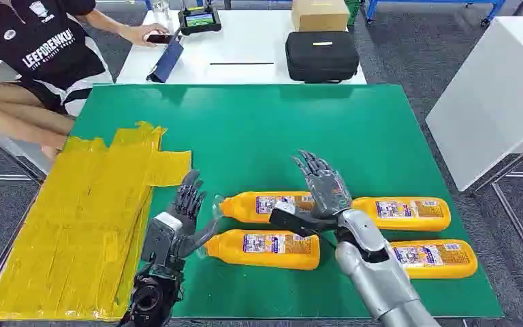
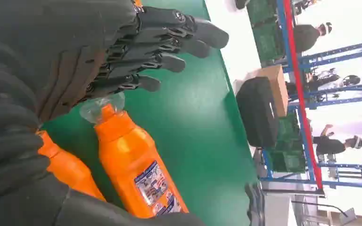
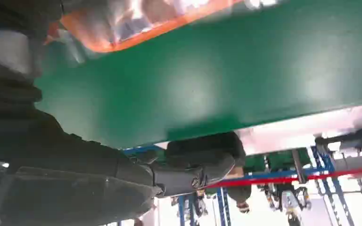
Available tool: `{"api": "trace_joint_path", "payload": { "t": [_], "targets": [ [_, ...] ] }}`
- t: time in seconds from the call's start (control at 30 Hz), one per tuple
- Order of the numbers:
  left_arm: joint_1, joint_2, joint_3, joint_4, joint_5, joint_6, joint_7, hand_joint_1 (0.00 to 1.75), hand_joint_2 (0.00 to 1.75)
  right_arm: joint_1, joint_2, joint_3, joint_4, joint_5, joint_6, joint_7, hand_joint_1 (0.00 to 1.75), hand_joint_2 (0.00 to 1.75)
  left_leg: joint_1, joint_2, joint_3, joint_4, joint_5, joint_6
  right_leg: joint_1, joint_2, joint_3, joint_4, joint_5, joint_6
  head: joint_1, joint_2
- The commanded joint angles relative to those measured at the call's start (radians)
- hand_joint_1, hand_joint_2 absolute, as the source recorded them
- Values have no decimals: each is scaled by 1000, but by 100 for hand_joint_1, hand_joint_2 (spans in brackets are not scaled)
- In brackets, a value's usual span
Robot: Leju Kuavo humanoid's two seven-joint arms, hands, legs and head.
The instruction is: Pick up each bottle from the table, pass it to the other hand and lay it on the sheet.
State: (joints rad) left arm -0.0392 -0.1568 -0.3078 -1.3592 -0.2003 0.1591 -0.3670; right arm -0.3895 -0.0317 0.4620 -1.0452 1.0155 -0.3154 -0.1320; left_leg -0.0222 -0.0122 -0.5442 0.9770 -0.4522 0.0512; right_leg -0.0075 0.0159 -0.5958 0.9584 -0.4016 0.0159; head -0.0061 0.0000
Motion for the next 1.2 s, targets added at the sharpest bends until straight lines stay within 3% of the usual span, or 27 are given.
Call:
{"api": "trace_joint_path", "payload": {
  "t": [0.03, 0.23, 0.37, 0.63, 0.83, 1.2],
  "targets": [
    [-10, 18, 20, 34, 5, -2, -1, 0, 175, -148, 32, 89, 210, -9, 36, 4, 0, 175, 2, 4, 6, 0, -3, -5, 2, 1, 6, -1, -2, -1, 0, 0],
    [-9, 20, 23, 29, 9, 0, -3, 0, 175, -195, 55, 113, 300, -19, 75, 16, 0, 175, 3, 6, 7, 1, -4, -7, 3, 3, 7, 0, -2, -1, 0, 0],
    [-17, 17, 31, 31, 14, 1, 0, 0, 175, -227, 68, 145, 376, -56, 177, 37, 0, 175, 1, 1, 2, 0, -1, -3, 1, 1, 2, -1, 0, 0, 0, 0],
    [-15, 13, 34, 39, 18, 0, 8, 0, 175, -202, 63, 145, 339, -132, 261, 35, 0, 175, 2, -1, 4, 0, -2, -4, 2, -1, 4, -1, -1, 0, 0, 0],
    [-44, 7, 22, 60, 18, -2, 29, 0, 175, -217, 52, 175, 390, -184, 374, 112, 0, 175, 1, -2, 3, 0, -1, -4, 1, -3, 4, -1, -1, 0, 0, 0],
    [-42, 9, 18, 56, 20, -3, 36, 0, 175, -228, 52, 234, 470, -43, 308, 285, 0, 175, 3, -2, 7, 0, -2, -5, 3, -4, 8, -2, -2, 0, 0, 0]
  ]
}}
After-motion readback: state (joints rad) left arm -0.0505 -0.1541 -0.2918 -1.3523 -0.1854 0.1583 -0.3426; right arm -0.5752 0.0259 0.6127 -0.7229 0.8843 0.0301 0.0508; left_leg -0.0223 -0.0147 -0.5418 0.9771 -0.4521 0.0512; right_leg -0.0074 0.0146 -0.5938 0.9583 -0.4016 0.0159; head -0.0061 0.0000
